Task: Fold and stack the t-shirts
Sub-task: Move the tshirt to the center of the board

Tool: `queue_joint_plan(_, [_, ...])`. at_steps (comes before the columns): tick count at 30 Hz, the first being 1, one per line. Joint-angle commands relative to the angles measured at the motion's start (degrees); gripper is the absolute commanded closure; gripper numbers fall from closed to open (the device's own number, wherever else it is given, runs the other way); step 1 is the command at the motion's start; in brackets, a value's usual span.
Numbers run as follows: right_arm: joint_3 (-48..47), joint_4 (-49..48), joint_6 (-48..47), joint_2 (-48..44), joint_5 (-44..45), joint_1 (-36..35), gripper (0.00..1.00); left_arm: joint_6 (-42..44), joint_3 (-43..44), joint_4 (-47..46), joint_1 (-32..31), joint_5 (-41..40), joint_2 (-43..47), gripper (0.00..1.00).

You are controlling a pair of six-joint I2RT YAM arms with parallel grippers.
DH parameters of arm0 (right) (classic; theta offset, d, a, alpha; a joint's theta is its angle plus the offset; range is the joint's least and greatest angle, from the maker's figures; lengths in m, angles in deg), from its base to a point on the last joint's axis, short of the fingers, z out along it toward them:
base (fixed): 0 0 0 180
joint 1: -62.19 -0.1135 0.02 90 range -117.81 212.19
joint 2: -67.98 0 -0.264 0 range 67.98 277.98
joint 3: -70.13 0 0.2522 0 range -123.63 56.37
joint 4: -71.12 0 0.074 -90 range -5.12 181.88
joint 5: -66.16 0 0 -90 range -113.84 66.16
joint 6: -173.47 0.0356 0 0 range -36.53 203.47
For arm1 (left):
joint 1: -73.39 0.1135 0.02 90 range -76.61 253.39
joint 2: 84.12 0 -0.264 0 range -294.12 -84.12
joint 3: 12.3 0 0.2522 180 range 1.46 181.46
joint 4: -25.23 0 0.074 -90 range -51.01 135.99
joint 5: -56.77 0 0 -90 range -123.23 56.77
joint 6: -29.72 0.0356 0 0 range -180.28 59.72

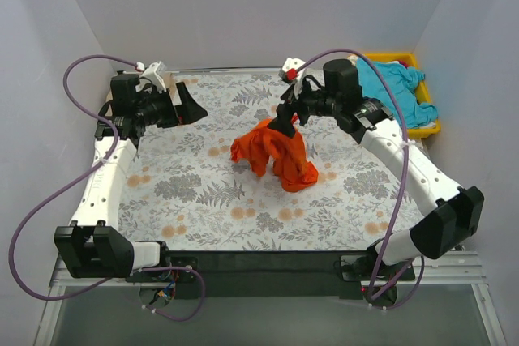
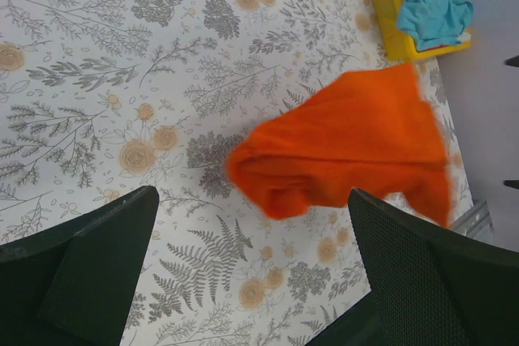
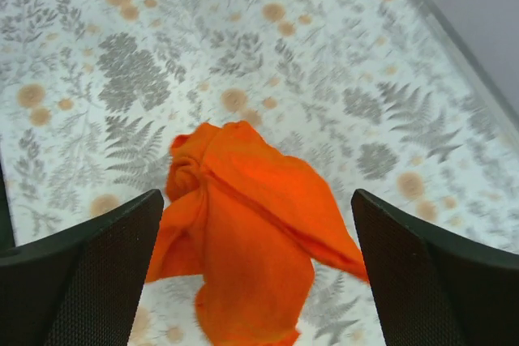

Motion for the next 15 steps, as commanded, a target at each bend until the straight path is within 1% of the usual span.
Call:
queue_joint_plan(1, [4.6,3.0,-4.6,-2.4,4.1,-0.8,0.06,4.9,-3.5,-2.6,0.2,6.0,3.7,0.02])
queue_joint_plan(3, [5.9,4.1,-5.1,-4.2,5.1,-0.6,0.06,6.1,-5.0,-3.5,0.2,7.8,4.1,0.02])
queue_joint_plan(4, [9.1,4.9,-5.9,-6.0,6.6,0.1,0.06,8.3,-5.8,-3.8,0.2,9.6,4.6,0.02])
queue_joint_plan(6, [12.6,7.4,-6.4,-7.6,6.8,1.7,0.07,10.5,-7.7,-4.4,-0.5,10.8,4.5,0.02])
queue_joint_plan(8, [16.6,10.2,-7.8,-8.5,6.4,4.9,0.10,15.1,-8.3,-3.7,-1.9,11.0,3.3,0.02])
queue_joint_plan(9, [17.6,13.1,-8.1,-8.4,6.0,7.1,0.15,17.1,-8.9,-2.9,-3.9,10.5,2.7,0.03])
queue_joint_plan(10, [18.4,14.7,-8.4,-8.1,5.1,8.3,0.17,20.4,-9.2,-2.4,-5.0,10.1,2.1,0.05])
queue_joint_plan(11, [20.4,15.7,-8.4,-7.6,4.6,9.5,0.18,22.1,-9.5,-2.2,-6.3,8.0,1.1,0.08])
queue_joint_plan(12, [21.3,16.6,-8.4,-7.2,5.2,11.0,0.21,23.1,-10.0,-2.3,-8.8,6.1,0.3,0.15])
queue_joint_plan(14, [23.2,17.0,-7.7,-5.9,5.0,12.5,0.24,25.1,-10.2,-2.6,-10.8,1.9,-3.0,0.22])
queue_joint_plan(15, [23.5,17.1,-7.4,-5.2,4.9,13.0,0.26,25.5,-9.9,-2.4,-12.0,1.1,-4.5,0.27])
